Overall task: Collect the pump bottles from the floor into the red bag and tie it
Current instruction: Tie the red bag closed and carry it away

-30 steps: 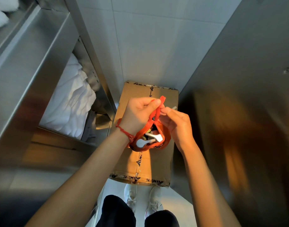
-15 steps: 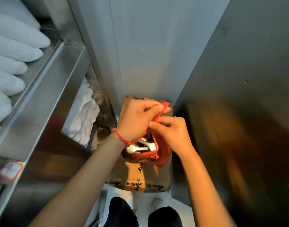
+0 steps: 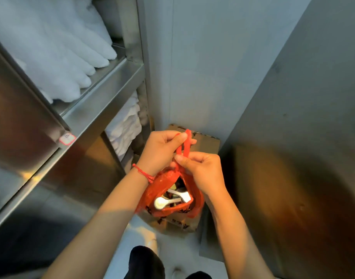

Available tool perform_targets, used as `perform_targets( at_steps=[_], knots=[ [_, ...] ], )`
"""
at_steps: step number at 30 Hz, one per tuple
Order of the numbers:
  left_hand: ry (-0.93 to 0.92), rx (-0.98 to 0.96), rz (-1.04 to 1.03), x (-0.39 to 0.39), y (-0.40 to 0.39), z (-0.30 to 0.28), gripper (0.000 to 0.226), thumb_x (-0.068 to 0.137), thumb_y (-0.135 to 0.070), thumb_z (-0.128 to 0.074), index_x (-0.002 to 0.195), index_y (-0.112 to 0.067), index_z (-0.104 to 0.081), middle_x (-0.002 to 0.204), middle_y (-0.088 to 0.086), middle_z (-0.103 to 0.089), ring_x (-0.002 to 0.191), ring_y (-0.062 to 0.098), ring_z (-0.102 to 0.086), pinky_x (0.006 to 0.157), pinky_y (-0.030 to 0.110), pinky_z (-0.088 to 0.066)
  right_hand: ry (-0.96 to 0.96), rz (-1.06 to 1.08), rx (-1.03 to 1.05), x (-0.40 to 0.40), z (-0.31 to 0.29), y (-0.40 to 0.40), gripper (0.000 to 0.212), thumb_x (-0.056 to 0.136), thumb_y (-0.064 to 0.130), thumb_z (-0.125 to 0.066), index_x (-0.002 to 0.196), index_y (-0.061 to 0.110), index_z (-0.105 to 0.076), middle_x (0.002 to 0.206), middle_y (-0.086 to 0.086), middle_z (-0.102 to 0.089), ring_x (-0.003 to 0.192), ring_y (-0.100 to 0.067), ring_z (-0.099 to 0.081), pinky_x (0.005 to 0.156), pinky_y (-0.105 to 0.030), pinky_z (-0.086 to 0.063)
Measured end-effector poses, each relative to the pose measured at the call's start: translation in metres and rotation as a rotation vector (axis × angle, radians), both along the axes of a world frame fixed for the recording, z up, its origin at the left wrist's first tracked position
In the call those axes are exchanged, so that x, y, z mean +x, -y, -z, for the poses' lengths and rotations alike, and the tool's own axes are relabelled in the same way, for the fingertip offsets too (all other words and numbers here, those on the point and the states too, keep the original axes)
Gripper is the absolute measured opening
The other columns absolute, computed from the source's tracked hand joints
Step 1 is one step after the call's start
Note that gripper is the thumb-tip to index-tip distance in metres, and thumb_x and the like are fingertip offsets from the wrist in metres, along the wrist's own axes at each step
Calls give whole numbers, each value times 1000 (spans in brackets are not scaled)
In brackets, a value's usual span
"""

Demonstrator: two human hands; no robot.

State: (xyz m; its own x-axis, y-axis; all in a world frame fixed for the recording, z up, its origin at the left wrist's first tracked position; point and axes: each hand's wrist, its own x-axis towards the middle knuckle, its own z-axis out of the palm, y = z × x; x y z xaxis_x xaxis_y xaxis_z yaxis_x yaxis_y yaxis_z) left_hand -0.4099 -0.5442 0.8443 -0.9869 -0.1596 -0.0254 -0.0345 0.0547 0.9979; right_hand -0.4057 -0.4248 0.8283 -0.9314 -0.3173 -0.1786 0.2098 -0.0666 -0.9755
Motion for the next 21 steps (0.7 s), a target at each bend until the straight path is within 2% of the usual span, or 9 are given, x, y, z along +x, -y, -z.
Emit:
perform_targets(
  at_steps=[2, 4, 6, 9, 10, 12, 14, 16, 21],
  knots=[
    [-31, -62, -100, 22, -1, 7, 21, 88, -16, -54, 75, -13, -71, 81, 24, -70, 77, 23, -56, 72, 35, -45, 35, -34, 15, 14, 1, -2, 13, 76, 12, -70, 63, 15, -75, 60, -2, -72, 59, -17, -65, 64, -28, -55],
    [-33, -70, -200, 48, 1, 13, 20, 88, -17, -54, 79, -22, -71, 86, 16, -70, 83, 20, -61, 82, 37, -48, 77, -60, 21, 29, 2, -3, 15, 75, 12, -70, 61, 15, -74, 59, -4, -72, 59, -19, -65, 64, -30, -55],
    [-39, -121, -268, 76, 4, 21, 18, 89, -18, -53, 94, -21, -70, 98, 8, -71, 94, 15, -64, 89, 35, -49, 134, -80, -3, 42, 3, -4, 16, 76, 10, -69, 61, 13, -74, 59, -5, -71, 56, -17, -65, 60, -27, -55],
    [-74, -374, -420, 124, 10, 33, 23, 89, -19, -53, 108, -16, -65, 105, -3, -66, 96, -4, -57, 84, 5, -40, 191, -135, -8, 66, 5, -4, 16, 76, 8, -69, 61, 11, -74, 59, -6, -71, 54, -16, -66, 57, -24, -56],
    [-77, -468, -466, 139, 10, 37, 25, 89, -21, -53, 110, -14, -64, 106, -4, -64, 97, -6, -54, 84, -1, -35, 209, -151, -10, 74, 5, -4, 15, 76, 8, -69, 61, 10, -74, 59, -7, -72, 54, -17, -66, 56, -24, -56],
    [-55, -588, -525, 169, 11, 45, 30, 88, -23, -51, 112, -10, -63, 114, 1, -63, 104, 0, -53, 89, -3, -28, 224, -180, 9, 92, 7, -4, 12, 75, 10, -70, 63, 9, -74, 62, -9, -72, 57, -19, -67, 59, -26, -57],
    [-2, -643, -549, 194, 11, 53, 30, 89, -20, -53, 116, -9, -60, 123, 9, -60, 114, 10, -50, 98, 5, -26, 224, -205, 39, 107, 8, -3, 13, 75, 12, -70, 63, 10, -74, 64, -9, -73, 59, -20, -68, 62, -26, -58],
    [60, -705, -562, 220, 12, 58, 33, 90, -19, -53, 121, -9, -56, 130, 12, -55, 124, 19, -44, 105, 21, -26, 243, -217, 37, 124, 9, 0, 15, 76, 9, -69, 61, 9, -74, 62, -8, -73, 57, -18, -68, 58, -23, -56],
    [155, -919, -626, 289, 14, 56, 42, 87, -30, -46, 121, -8, -54, 131, 15, -53, 126, 33, -43, 103, 50, -32, 244, -279, 45, 173, 4, 11, 16, 76, 8, -69, 61, 7, -72, 61, -8, -72, 55, -15, -67, 53, -19, -53]
  ],
)
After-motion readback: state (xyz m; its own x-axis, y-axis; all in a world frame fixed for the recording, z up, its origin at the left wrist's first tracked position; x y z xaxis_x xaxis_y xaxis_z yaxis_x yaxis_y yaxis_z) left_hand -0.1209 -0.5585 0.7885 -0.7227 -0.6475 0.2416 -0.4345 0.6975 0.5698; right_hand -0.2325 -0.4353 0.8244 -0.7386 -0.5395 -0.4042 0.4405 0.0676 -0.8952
